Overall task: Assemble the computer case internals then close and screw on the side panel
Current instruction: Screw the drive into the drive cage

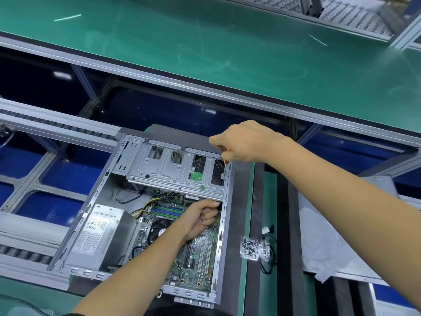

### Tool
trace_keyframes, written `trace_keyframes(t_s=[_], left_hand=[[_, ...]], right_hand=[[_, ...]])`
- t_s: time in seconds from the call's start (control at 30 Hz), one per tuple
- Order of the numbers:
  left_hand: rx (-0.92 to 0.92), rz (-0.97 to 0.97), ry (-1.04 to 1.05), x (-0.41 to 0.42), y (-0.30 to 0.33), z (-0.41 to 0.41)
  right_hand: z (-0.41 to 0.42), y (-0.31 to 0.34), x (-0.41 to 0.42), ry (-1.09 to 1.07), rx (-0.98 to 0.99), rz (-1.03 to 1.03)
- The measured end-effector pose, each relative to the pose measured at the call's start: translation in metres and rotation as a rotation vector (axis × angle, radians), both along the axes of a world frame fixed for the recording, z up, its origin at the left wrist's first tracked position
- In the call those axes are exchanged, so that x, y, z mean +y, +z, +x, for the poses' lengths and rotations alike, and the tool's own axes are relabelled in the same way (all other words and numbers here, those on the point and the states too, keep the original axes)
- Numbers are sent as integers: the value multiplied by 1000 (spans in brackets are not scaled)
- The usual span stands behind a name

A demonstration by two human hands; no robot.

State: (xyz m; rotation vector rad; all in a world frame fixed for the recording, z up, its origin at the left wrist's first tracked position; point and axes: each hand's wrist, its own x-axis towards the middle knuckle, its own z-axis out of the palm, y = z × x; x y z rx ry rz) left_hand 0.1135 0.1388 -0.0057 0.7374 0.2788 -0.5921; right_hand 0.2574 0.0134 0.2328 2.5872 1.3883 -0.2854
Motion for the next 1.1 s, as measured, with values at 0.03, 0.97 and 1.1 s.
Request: trace_keyframes(t_s=[0.03,0.97,1.1], left_hand=[[2,1,1,0,1,0],[65,553,-271,18,47,-17],[-237,1066,-401,42,84,-13]], right_hand=[[1,0,0,-25,-8,-17],[-10,2,4,-49,-36,-115],[-7,1,1,-71,-25,-93]])
